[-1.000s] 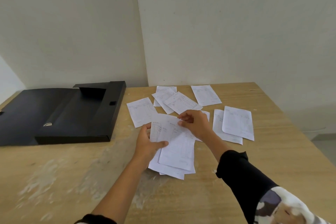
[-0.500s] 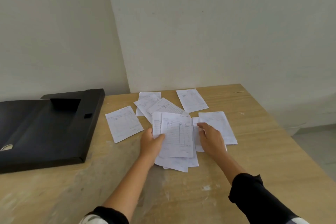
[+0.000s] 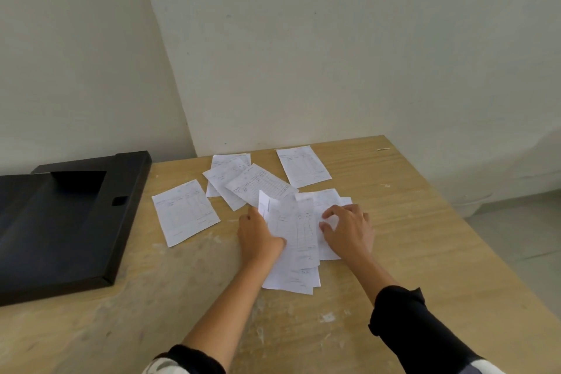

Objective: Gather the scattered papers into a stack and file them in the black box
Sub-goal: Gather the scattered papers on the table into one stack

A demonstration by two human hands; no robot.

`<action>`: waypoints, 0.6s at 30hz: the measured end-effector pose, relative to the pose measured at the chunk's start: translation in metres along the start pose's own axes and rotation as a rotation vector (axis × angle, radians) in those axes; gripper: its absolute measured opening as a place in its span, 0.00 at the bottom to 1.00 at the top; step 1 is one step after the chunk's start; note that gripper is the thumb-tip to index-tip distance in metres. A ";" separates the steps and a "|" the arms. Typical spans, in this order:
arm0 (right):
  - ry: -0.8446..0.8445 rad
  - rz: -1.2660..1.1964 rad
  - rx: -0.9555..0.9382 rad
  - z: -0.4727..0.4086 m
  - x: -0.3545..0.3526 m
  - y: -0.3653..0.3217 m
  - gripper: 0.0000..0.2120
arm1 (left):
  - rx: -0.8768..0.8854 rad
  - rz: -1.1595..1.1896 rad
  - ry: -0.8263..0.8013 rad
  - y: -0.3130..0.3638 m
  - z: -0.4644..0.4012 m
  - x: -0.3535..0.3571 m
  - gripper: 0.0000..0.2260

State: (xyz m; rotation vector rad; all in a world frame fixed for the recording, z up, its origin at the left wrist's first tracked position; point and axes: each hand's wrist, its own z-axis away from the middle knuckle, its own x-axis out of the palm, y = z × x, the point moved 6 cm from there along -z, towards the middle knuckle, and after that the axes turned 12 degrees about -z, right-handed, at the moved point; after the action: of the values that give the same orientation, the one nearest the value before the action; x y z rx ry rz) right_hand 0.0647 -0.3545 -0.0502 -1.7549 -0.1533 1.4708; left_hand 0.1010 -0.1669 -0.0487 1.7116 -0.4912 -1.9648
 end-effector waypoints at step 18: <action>-0.117 -0.370 0.164 -0.005 0.000 0.001 0.21 | -0.073 0.434 0.001 -0.029 0.002 -0.023 0.12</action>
State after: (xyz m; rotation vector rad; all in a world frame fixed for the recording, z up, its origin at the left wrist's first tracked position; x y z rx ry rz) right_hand 0.0684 -0.3572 -0.0508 -1.4201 -0.3858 1.2750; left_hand 0.0973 -0.1302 -0.0457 1.4177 -0.7136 -1.6474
